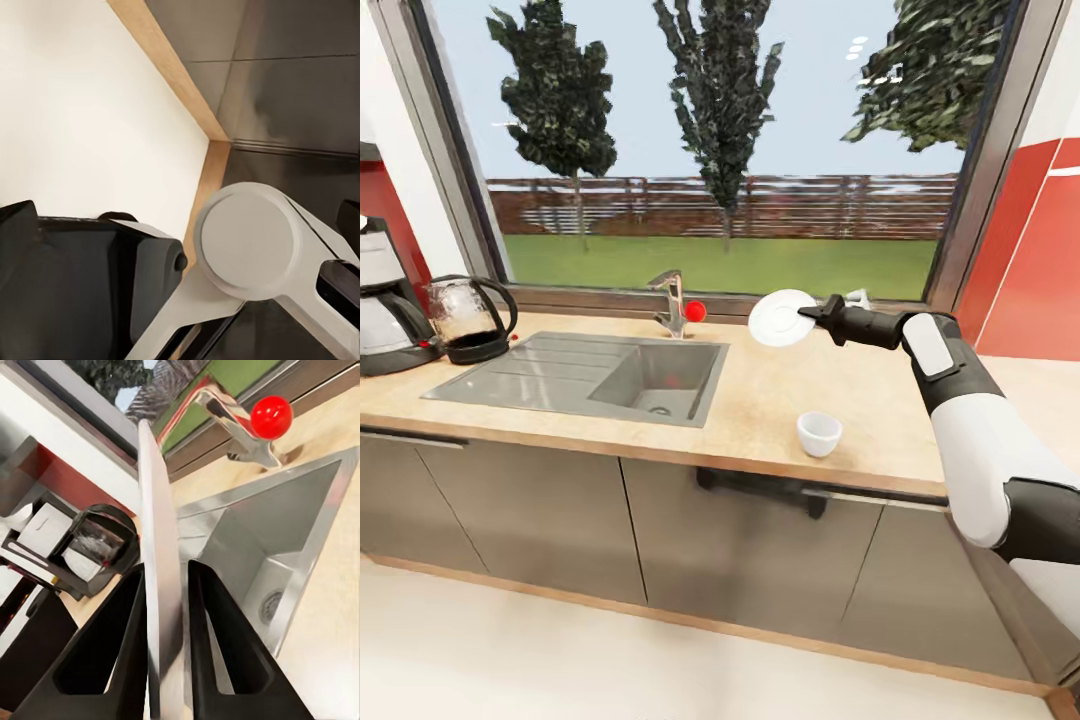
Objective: Set up a coffee station on the kitchen countertop: keep the coffee maker on the countertop, move the bottle of coffee from the kitchen shelf to the counter next to the coffee maker, place a paper coffee filter on top of the coffee maker, put the saucer next to the coffee maker with the coffee cup on the saucer, and place the electric kettle next to the coffee maker.
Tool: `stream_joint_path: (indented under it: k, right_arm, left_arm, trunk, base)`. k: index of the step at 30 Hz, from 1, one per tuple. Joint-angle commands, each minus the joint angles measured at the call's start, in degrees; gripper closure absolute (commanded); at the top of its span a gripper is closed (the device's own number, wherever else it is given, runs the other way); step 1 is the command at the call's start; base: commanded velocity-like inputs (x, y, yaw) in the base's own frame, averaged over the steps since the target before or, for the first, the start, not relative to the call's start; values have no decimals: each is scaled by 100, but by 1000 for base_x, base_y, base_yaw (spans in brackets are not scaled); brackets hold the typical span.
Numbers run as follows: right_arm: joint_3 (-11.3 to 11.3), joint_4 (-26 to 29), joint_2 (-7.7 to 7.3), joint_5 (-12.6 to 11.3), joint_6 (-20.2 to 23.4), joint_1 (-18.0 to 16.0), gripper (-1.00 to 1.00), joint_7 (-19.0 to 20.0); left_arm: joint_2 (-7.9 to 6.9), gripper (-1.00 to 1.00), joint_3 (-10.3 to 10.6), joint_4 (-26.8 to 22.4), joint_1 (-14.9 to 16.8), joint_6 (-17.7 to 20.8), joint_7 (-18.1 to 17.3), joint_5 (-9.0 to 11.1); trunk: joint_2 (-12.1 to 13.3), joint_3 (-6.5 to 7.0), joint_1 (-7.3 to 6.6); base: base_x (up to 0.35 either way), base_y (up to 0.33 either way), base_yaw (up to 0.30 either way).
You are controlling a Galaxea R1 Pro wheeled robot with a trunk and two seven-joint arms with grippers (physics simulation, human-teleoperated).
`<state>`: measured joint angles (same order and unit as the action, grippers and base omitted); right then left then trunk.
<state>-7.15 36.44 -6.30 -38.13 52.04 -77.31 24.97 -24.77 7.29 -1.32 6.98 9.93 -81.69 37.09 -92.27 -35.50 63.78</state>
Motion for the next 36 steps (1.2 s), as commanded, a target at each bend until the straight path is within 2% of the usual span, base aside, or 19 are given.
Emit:
stream_joint_path:
  k: [1,7,16,23,24,26,28,29,30,31,33,36]
  right_arm:
    - [-24,-4,2,19,35,-4,100,52]
    - [-23,-18,7,18,27,-3,100,45]
    - [-23,-29,130,25,16,-3,100,44]
    - [-3,-23,490,27,6,6,100,35]
    - [3,-12,654,39,-4,12,100,30]
    - [14,-4,809,51,-11,22,100,24]
    - [70,26,1087,66,-16,65,100,-3]
    - [116,65,1125,69,-17,100,100,-6]
    - [282,310,1182,72,-16,220,100,-13]
    - [675,1347,1252,63,41,679,100,-93]
    - [803,1844,1284,45,230,932,100,-254]
    - [863,2078,1304,32,358,1060,100,-361]
  left_arm:
    - [-1,-100,46,0,5,61,-15,44]
    - [-1,-100,37,0,5,61,1,44]
    - [-1,-100,36,0,5,61,4,44]
    - [-1,-100,35,0,5,69,88,44]
    - [-1,-100,35,0,5,69,151,44]
    - [-1,-100,31,-1,5,70,184,44]
    - [-1,-100,22,-3,5,70,210,44]
    - [-1,-100,23,-2,5,70,213,44]
    - [-1,-100,23,-3,5,70,217,44]
    - [-1,-100,21,-3,5,70,222,44]
    - [-1,-100,19,-1,5,70,223,44]
    - [-1,-100,18,-1,5,70,224,44]
  trunk:
    - [-3,-6,0]
    - [-3,-6,0]
    - [-3,-6,0]
    - [-3,-6,0]
    - [-3,-6,0]
    - [-3,-6,0]
    - [-3,-6,0]
    - [-3,-6,0]
    - [-3,-6,0]
    - [-3,-6,0]
    - [-3,-6,0]
    - [-3,-6,0]
  base:
    - [0,0,270]
    - [0,0,271]
    - [0,0,271]
    - [37,103,272]
    - [82,193,274]
    - [86,188,274]
    - [89,164,274]
    - [88,144,275]
    - [69,107,275]
    - [23,42,275]
    - [12,108,275]
    - [5,222,247]
